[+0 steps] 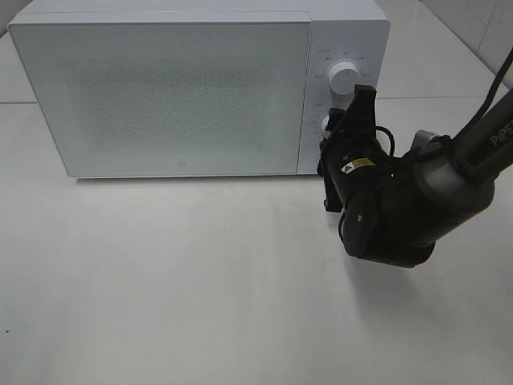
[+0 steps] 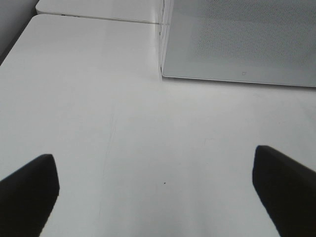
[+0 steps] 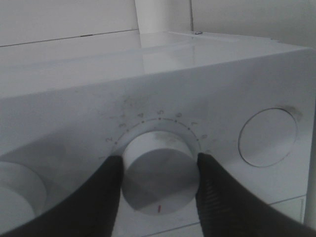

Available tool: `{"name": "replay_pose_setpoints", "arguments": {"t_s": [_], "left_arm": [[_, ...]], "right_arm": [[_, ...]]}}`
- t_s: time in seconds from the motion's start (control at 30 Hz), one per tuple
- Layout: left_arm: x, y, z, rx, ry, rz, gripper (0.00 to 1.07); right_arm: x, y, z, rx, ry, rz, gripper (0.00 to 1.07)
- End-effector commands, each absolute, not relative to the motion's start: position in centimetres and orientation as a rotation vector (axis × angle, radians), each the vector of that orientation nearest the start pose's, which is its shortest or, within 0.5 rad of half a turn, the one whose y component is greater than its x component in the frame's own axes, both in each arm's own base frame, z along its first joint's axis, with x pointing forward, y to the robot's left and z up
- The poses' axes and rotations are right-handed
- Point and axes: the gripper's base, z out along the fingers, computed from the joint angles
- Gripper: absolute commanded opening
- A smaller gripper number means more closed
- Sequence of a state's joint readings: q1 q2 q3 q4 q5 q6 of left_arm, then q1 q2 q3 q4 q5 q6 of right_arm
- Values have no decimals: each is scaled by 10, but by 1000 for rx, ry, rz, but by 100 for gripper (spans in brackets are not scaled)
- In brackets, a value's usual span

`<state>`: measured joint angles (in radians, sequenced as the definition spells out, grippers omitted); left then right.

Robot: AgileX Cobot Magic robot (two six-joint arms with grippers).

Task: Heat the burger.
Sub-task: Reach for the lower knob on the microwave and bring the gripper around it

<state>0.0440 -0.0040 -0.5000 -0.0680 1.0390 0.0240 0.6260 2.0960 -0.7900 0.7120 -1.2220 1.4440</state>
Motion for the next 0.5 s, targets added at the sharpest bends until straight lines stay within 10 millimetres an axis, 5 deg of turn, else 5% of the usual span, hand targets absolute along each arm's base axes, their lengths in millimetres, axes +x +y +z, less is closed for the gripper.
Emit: {"name": "replay_pose_setpoints", "arguments": {"t_s": [0.03,0.3,0.5], "left_arm": [[-8,-6,278,-25,1993,-44,100],[-8,-6,278,-25,1993,-44,100],[-8,-6,278,-25,1993,-44,100]], "right_arm": [[319,160,130,1251,1066,1251,11],[319,160,130,1221,1088,1217,21],[319,160,130,1210,1096,1206,40]]}}
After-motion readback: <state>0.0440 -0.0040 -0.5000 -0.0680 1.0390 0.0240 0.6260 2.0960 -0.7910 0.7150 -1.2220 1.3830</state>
